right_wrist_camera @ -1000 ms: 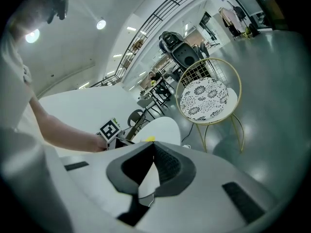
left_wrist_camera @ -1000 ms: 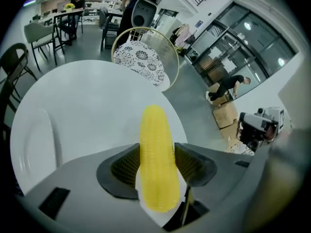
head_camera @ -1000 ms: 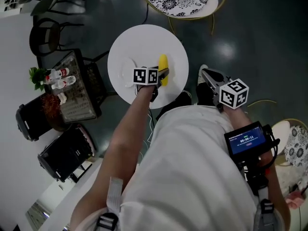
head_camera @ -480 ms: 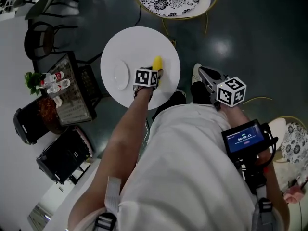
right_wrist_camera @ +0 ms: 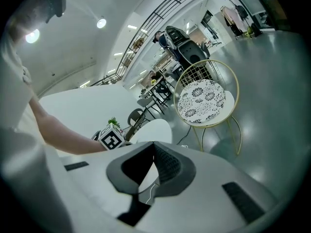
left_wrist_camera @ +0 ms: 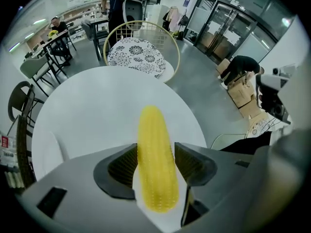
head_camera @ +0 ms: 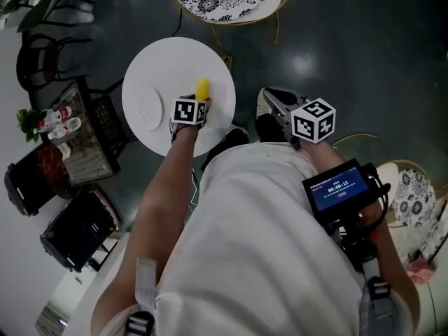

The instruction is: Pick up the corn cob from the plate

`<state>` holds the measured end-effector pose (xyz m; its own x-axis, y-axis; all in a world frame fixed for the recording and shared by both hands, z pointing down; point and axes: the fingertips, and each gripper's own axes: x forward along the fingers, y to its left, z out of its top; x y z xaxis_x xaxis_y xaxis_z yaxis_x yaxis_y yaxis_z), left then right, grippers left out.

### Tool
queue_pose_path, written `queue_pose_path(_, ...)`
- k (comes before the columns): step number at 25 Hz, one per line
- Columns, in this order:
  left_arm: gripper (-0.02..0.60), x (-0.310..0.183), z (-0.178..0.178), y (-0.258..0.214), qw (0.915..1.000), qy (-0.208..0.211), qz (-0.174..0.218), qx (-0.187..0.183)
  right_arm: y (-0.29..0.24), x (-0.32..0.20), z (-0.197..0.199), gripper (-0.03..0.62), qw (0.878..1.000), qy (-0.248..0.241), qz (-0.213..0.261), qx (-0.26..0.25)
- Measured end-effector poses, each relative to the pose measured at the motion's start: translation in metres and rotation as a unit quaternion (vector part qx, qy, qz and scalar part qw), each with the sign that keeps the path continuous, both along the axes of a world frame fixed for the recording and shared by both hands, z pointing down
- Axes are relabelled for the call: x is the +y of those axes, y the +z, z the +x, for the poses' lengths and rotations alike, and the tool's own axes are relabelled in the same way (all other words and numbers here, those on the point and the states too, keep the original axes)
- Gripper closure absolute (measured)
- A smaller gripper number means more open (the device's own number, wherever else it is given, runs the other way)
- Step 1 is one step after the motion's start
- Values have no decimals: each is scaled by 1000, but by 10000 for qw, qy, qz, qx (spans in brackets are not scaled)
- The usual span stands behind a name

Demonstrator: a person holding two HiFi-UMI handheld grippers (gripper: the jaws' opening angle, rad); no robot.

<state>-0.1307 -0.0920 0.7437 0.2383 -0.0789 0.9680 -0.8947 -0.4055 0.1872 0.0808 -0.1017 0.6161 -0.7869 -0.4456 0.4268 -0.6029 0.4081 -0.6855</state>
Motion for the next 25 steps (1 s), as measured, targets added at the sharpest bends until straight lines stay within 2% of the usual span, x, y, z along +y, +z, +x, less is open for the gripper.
queue_pose_path(6, 359, -3, 0, -17, 9993, -170, 332, 46, -1, 0, 2, 586, 9997, -247, -12, -17)
queue_pose_path(10, 359, -13, -4, -36, 9929, -671, 930, 316, -2, -9, -4, 586, 9987, -509, 72, -23)
queue_pose_path(16, 360, -10, -21, -78, 9732, -1247, 1845, 569, -8, -16, -33, 586, 9940, -1072, 199, -32)
queue_pose_path(21, 367, 16, -24, -116, 9553, -1569, 2380, 787, -20, -11, -66, 586, 9860, -1615, 406, -77)
queue_pose_path(23, 426, 31, -21, -127, 9485, -1638, 2574, 855, -24, -6, -75, 586, 9822, -1800, 528, -68)
queue_pose_path(25, 506, 44, -23, -141, 9378, -1814, 2813, 925, -33, -3, -88, 586, 9769, -2013, 712, -87)
